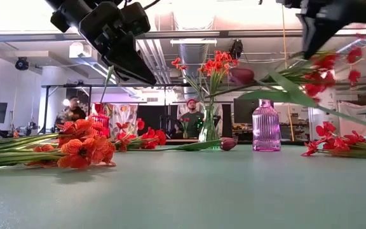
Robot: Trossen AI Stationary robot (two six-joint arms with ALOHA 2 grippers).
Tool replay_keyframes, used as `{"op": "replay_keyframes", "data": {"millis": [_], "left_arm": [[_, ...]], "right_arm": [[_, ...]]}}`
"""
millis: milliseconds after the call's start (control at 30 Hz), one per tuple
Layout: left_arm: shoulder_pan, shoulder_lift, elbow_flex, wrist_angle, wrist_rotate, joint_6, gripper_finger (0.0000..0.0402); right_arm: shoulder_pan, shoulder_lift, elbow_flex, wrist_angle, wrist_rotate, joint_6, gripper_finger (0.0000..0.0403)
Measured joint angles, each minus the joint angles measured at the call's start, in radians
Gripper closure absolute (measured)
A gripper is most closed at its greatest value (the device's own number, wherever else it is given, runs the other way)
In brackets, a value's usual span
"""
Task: Sort flowers into vase by color
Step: Put the bottom red flowers into the violet flower vase
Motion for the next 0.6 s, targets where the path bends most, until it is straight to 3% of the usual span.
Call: {"op": "replay_keyframes", "data": {"millis": [267,400,500,600], "left_arm": [[0.0,-0.004,0.069,-0.053,0.0,0.009,0.0318],[0.0,-0.004,0.12,-0.122,0.0,0.016,0.0318],[0.0,-0.004,0.153,-0.18,0.0,0.019,0.0318],[0.0,-0.004,0.179,-0.229,0.0,0.035,0.0318]], "right_arm": [[-0.028,-0.008,0.08,0.011,0.159,0.142,0.039],[-0.037,-0.005,0.136,0.007,-0.047,0.041,0.039],[-0.024,-0.014,0.152,0.01,-0.005,0.116,0.039],[-0.018,-0.024,0.153,0.035,-0.092,0.079,0.039]]}}
